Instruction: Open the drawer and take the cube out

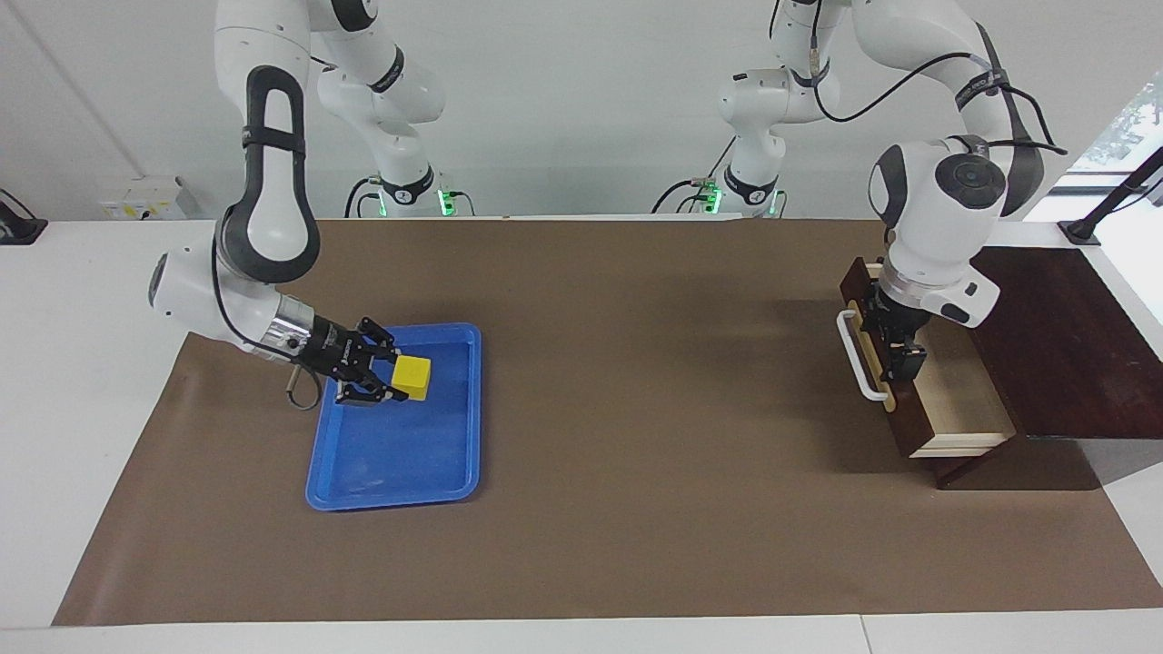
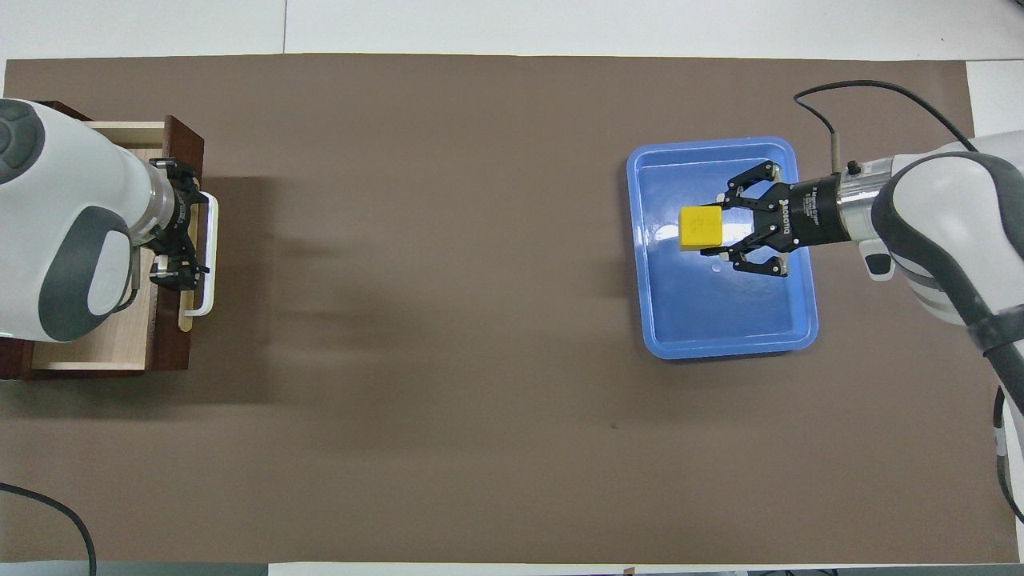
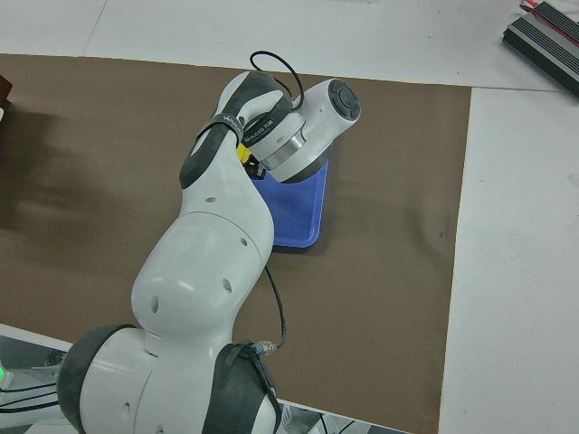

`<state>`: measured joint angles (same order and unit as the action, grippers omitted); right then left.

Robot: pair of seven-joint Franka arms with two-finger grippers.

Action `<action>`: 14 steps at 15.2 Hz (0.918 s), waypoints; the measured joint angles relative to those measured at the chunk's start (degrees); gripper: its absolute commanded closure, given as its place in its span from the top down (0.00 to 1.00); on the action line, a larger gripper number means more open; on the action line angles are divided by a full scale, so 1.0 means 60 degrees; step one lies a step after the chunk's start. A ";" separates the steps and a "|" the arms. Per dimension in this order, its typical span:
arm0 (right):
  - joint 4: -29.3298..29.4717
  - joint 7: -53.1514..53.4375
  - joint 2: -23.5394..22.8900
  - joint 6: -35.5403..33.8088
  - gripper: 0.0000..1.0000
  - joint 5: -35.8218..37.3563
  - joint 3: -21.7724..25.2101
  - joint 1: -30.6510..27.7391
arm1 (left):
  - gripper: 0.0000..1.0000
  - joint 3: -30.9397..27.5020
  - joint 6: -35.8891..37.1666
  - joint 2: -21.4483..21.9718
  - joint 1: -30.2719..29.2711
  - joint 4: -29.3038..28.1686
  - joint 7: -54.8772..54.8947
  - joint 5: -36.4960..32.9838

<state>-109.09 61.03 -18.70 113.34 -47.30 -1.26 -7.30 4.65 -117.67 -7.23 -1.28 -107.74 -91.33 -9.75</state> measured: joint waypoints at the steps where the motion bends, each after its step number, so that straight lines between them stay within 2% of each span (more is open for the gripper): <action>1: 0.0025 -0.0097 -0.0162 -0.0001 0.00 -0.0001 -0.0005 -0.0058 | 1.00 0.0000 -0.0072 0.0000 -0.0249 -0.0002 0.0352 -0.0032; 6: 0.0335 -0.0111 -0.0584 -0.0001 0.00 -0.0034 -0.0109 -0.0015 | 1.00 -0.0010 -0.0428 -0.0006 -0.1387 -0.0012 0.1872 -0.0068; 12: 0.0162 -0.0156 -0.0771 0.0078 0.00 -0.0500 -0.0127 0.0531 | 1.00 0.0293 -0.0072 0.0239 -0.0996 0.0129 0.1954 0.0023; 14: -0.0135 -0.0512 -0.0793 -0.0117 0.00 -0.0500 -0.0125 0.0548 | 1.00 0.0341 0.0859 0.0608 -0.0623 0.0621 0.2000 0.0260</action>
<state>-109.90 57.96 -23.46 112.64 -50.30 -2.01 -4.01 6.70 -112.51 -3.59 -5.02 -104.01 -79.33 -8.19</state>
